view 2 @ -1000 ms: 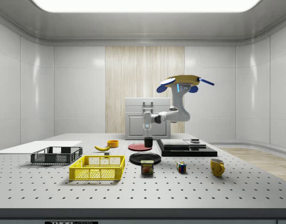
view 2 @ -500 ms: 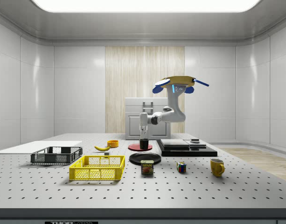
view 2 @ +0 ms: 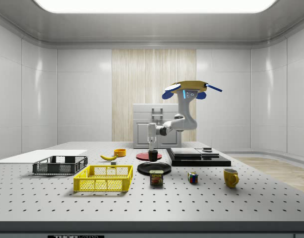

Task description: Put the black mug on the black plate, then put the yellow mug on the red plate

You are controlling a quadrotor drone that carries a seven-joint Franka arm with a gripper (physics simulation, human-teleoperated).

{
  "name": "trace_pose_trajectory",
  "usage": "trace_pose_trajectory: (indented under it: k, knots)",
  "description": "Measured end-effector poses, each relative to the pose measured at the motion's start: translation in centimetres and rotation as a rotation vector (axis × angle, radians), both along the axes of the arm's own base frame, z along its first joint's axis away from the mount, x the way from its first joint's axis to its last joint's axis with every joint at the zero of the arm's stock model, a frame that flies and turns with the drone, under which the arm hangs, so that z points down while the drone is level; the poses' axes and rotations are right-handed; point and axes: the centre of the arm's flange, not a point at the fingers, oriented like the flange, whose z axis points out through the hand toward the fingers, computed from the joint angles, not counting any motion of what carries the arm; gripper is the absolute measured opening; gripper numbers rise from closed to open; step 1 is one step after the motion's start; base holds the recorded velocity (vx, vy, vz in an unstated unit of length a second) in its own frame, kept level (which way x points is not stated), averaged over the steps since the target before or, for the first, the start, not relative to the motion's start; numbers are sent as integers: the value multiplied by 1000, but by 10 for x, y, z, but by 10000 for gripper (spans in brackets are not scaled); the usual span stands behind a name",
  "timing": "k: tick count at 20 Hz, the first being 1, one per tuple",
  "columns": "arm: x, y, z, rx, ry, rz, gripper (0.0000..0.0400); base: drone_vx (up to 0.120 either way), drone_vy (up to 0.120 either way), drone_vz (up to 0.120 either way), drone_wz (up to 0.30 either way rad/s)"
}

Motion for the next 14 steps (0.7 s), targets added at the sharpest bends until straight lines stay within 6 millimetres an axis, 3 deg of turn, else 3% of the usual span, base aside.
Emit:
trace_pose_trajectory:
  k: [8,14]
  knots:
    - [1,4,34,2,-1,26,106,0,0,0,0]
    - [-3,-13,56,-6,3,65,109,0,0,0,0]
